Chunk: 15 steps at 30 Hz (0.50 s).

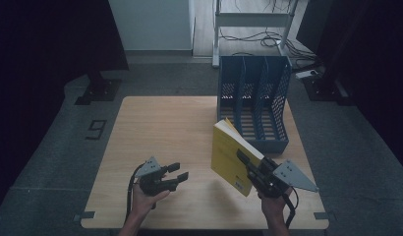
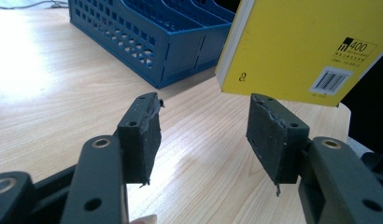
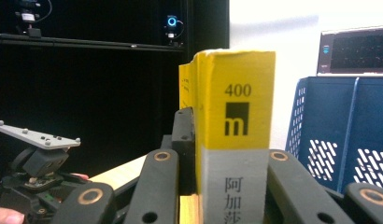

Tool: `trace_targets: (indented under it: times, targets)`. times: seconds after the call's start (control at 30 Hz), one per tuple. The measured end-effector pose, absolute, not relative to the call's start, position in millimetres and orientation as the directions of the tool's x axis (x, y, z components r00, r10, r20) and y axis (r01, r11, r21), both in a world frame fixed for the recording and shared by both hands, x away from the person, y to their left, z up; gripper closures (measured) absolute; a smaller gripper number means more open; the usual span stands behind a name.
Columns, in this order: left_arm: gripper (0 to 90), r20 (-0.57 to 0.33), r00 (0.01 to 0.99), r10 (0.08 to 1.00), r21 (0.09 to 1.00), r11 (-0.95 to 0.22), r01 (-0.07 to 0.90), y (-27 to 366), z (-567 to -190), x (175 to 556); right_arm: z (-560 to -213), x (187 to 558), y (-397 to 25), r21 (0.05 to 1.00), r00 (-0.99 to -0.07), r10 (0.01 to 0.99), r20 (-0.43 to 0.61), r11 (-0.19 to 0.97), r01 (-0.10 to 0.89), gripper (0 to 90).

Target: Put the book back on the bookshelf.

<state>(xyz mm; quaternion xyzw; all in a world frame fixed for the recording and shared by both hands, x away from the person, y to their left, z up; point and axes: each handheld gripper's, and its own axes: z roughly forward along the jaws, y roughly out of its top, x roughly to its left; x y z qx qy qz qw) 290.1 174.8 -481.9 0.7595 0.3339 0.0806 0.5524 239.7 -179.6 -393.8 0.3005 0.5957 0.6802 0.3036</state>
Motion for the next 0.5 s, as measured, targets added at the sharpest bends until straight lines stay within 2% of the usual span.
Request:
trace_targets:
  times: [0.5]
  targets:
    - [42.4,-0.272,0.749,0.604,0.871,-0.176,0.459,180.5,-484.1,295.4,-393.0,248.8,-179.6,0.993,-0.618,0.784,0.057,-0.109,-0.046,74.6]
